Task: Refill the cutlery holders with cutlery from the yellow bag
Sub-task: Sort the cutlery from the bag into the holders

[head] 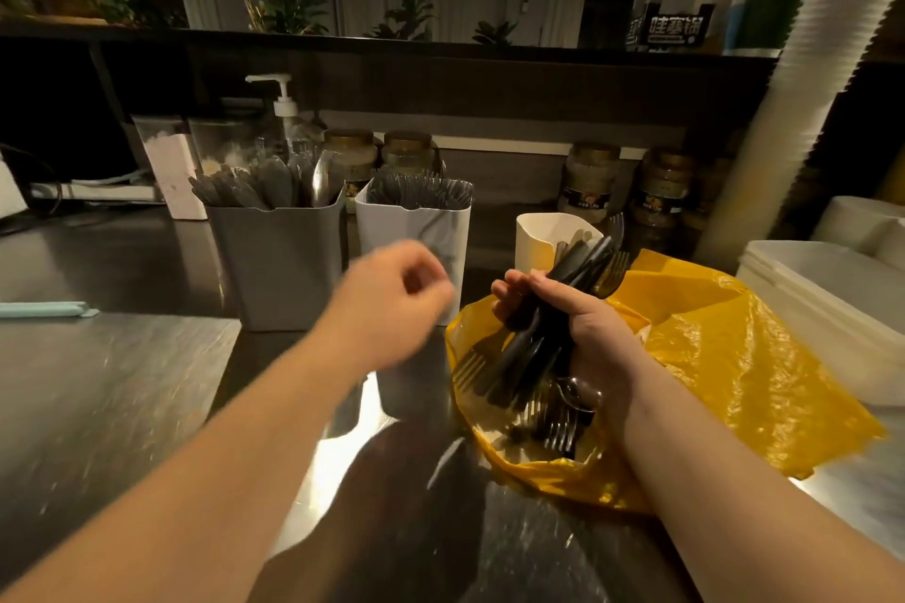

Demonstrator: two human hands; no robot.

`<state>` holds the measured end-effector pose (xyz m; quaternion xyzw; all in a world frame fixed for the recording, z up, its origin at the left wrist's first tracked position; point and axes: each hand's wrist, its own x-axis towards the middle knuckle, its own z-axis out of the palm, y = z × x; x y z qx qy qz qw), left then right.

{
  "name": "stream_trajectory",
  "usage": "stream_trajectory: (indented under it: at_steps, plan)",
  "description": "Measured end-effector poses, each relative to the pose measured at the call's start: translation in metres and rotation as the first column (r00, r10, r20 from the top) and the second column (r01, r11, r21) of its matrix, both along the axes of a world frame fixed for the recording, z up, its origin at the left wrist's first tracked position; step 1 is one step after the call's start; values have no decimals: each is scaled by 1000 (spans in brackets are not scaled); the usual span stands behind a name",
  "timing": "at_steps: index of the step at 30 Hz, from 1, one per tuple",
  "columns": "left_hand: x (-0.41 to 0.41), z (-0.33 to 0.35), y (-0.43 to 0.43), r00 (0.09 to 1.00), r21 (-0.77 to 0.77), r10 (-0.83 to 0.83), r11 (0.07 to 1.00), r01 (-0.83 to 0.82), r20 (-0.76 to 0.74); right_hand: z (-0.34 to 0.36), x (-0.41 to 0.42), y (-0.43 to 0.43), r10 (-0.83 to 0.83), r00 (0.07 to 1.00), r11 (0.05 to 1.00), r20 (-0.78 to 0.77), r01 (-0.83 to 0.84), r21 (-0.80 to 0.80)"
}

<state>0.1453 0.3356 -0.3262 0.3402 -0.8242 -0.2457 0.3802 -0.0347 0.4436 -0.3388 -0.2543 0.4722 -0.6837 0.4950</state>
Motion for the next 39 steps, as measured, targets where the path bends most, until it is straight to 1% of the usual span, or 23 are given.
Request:
stream_trajectory:
  at_steps: [1, 2, 4, 5, 7, 9, 11, 12, 14, 15, 16, 17, 18, 19, 20, 22, 24, 26, 27, 31, 34, 37, 39]
  plan:
    - [-5, -10, 11, 991, 147, -94, 986, 80, 92, 0, -1, 0, -12, 1000, 1000, 8, 12, -12]
    - [-8, -16, 19, 974, 253, -165, 960, 122, 158, 0, -1, 0, -27, 999, 999, 17, 28, -27]
    - [-11, -21, 28, 946, 376, -235, 916, 140, 221, -1, -2, -1, -65, 997, 996, 43, 68, -55]
    - [-10, -20, 31, 950, 414, -237, 900, 135, 204, -2, -2, -2, -78, 996, 995, 45, 80, -59]
    - [-8, -17, 31, 971, 445, -204, 886, 129, 125, -2, -1, -2, -93, 995, 995, 22, 94, -41]
    - [-3, -11, 26, 994, 418, -108, 904, 92, 14, -1, 0, -3, -94, 996, 995, 12, 94, -16]
    - [4, 0, 17, 991, 307, 55, 952, -14, -125, -1, 1, -3, -106, 994, 994, 22, 106, 7]
    - [10, 9, 10, 968, 248, 133, 966, -78, -212, -1, 1, -3, -107, 994, 994, 25, 107, 14]
    - [27, 31, 0, 886, 155, 239, 969, -191, -398, -1, 3, -2, -103, 994, 995, 35, 102, 18]
    - [37, 44, -5, 844, 82, 272, 961, -264, -463, -1, 3, -2, -102, 994, 995, 37, 102, 19]
    - [48, 56, -9, 823, -32, 303, 932, -362, -480, -2, 3, -2, -103, 994, 995, 36, 102, 19]
    - [57, 67, -14, 819, -167, 343, 873, -459, -459, -2, 4, -2, -102, 994, 995, 36, 102, 19]
    - [64, 75, -19, 819, -303, 390, 790, -532, -422, -2, 4, -2, -106, 994, 994, 35, 106, 21]
    - [70, 82, -24, 818, -412, 435, 713, -568, -377, -2, 4, -3, -107, 994, 994, 39, 106, 19]
    - [73, 87, -30, 814, -490, 479, 651, -580, -328, -2, 4, -3, -108, 993, 994, 40, 107, 20]
    - [74, 92, -40, 826, -608, 519, 590, -531, -219, -2, 4, -3, -102, 994, 995, 34, 101, 24]
    - [70, 91, -47, 863, -697, 495, 586, -413, -96, -2, 4, -3, -92, 996, 995, 19, 92, 29]
    - [62, 89, -53, 885, -729, 466, 611, -308, 16, -1, 3, -2, -85, 996, 996, 13, 85, 31]
    - [58, 90, -54, 887, -730, 460, 621, -284, 46, -1, 3, -2, -82, 996, 996, 23, 82, 30]
    - [55, 116, -51, 879, -724, 476, 611, -320, 12, -1, 0, -3, -84, 995, 996, 59, 83, 17]
    - [57, 135, -51, 883, -718, 464, 639, -276, 74, -2, 0, -4, -80, 995, 997, 65, 80, 14]
    - [46, 138, -54, 872, -721, 433, 677, -148, 227, -2, 1, -4, -71, 995, 997, 75, 71, 7]
    - [34, 131, -58, 849, -681, 400, 729, -68, 344, -3, 1, -4, -56, 996, 998, 75, 56, 2]
